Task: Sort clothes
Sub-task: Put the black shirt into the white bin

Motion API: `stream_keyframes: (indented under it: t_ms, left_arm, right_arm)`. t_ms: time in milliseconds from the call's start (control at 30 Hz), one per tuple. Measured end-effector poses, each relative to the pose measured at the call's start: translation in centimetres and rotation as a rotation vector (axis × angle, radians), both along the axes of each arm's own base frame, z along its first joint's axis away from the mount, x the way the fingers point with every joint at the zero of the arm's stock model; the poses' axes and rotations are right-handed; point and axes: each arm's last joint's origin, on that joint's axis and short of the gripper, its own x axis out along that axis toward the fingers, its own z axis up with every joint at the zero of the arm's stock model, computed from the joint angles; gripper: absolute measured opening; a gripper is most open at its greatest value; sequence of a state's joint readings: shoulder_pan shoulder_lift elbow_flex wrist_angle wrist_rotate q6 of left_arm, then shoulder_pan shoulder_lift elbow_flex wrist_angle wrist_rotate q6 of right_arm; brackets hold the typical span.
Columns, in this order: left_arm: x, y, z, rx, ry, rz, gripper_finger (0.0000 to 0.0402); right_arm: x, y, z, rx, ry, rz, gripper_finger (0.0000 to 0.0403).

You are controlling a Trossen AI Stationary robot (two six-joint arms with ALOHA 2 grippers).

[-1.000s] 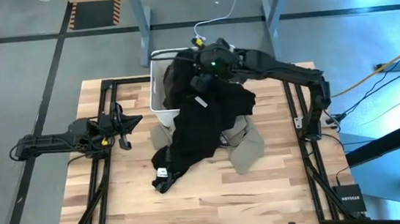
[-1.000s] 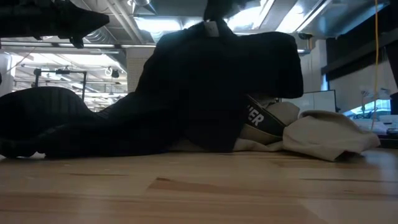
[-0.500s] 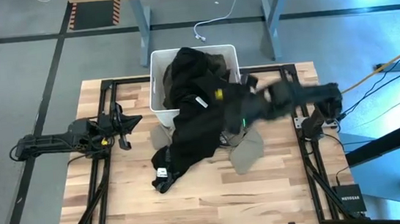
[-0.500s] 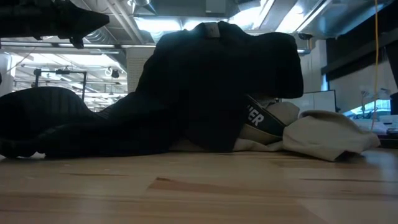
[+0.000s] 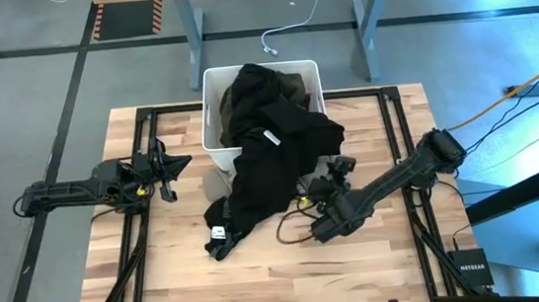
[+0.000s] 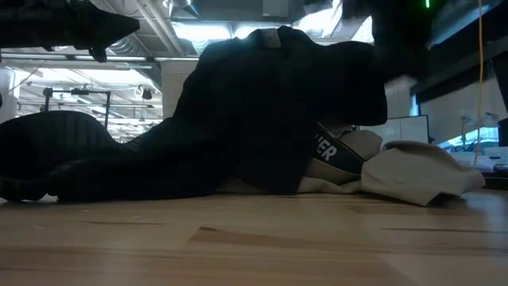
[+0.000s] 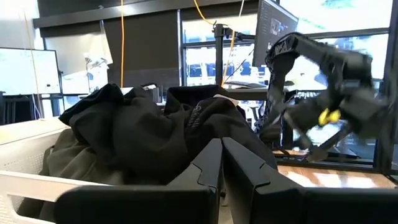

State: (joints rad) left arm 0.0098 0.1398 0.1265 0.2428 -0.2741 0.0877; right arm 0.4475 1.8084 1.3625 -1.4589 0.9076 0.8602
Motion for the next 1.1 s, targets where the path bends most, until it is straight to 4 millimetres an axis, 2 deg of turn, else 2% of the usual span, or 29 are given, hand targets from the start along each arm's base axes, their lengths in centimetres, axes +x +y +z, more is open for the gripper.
stream_keyframes:
  t_ms: [67, 167, 267, 367, 633, 867, 967, 1100]
  left_arm:
    - [0.0, 0.0, 0.0, 0.01, 0.003, 0.003, 0.0008]
    - [0.0, 0.0, 0.0, 0.022, 0.006, 0.005, 0.0008]
    - [0.0, 0.0, 0.0, 0.027, 0.008, 0.007, 0.0008]
    - [0.0, 0.0, 0.0, 0.027, 0.008, 0.006, 0.0008]
    - [0.0, 0.0, 0.0, 0.023, 0.007, 0.006, 0.0008]
    - [0.0, 0.0, 0.0, 0.023, 0.007, 0.005, 0.0008]
    - [0.0, 0.0, 0.0, 0.023, 0.007, 0.006, 0.0008]
    - [0.0, 0.0, 0.0, 0.024, 0.008, 0.006, 0.0008]
  right_arm:
    - [-0.6, -0.8, -2.7, -0.014, -0.026, -0.029, 0.0241]
    - [-0.9, -1.9, -5.2, -0.014, -0.092, -0.074, 0.0241]
    - [0.0, -2.6, -6.2, 0.014, -0.198, -0.087, 0.0241]
    - [1.5, -3.0, -6.1, 0.043, -0.276, -0.073, 0.0241]
    - [5.6, -2.1, -4.1, 0.123, -0.428, 0.087, 0.0241]
    - [8.0, -3.1, -2.4, 0.113, -0.514, 0.162, 0.0241]
    - [9.1, -2.7, -0.2, 0.102, -0.555, 0.2, 0.0241]
    - [10.6, -2.2, 4.2, 0.069, -0.603, 0.262, 0.0241]
